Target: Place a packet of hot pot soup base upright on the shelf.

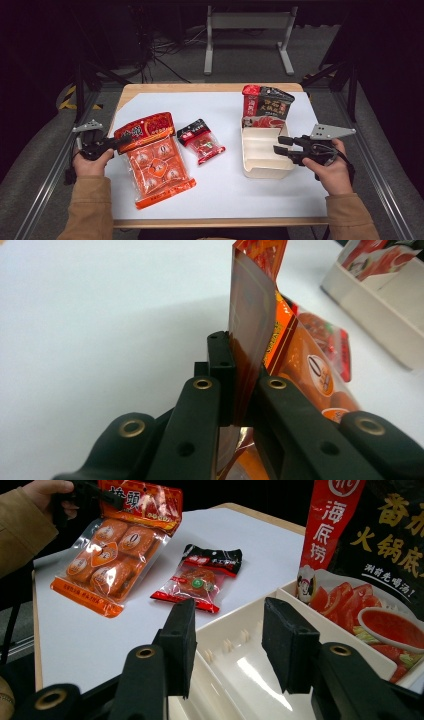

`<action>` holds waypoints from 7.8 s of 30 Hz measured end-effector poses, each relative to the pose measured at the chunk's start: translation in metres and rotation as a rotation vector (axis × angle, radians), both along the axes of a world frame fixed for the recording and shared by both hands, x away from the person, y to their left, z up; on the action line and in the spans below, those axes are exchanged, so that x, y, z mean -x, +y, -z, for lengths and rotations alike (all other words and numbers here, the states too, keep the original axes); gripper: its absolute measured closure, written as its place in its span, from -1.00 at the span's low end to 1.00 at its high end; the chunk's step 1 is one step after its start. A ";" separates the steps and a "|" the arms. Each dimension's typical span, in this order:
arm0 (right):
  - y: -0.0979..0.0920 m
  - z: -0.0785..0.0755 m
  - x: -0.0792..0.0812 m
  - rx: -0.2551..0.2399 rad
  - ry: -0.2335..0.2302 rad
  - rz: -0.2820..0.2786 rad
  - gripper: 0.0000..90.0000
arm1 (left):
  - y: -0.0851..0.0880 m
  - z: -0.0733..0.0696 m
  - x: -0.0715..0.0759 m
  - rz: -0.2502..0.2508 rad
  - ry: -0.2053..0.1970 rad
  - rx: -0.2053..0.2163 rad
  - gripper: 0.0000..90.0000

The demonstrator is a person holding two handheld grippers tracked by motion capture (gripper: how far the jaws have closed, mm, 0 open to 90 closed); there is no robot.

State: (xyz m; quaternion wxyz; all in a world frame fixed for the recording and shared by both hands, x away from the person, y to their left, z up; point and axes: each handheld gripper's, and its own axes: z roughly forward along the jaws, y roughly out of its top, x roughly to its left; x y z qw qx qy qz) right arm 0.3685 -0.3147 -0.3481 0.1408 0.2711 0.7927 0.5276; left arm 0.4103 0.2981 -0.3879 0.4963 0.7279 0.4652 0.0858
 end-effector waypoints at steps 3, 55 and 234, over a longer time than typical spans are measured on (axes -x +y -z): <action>0.000 -0.002 0.002 -0.004 -0.005 0.006 0.32 | -0.005 -0.012 0.006 0.013 -0.041 -0.001 1.00; 0.056 -0.033 0.015 -0.010 -0.056 -0.102 0.06 | -0.076 -0.118 0.085 0.304 -0.398 -0.008 1.00; 0.039 -0.106 -0.031 0.103 -0.098 0.086 0.55 | -0.078 -0.085 0.042 0.248 -0.250 0.038 0.10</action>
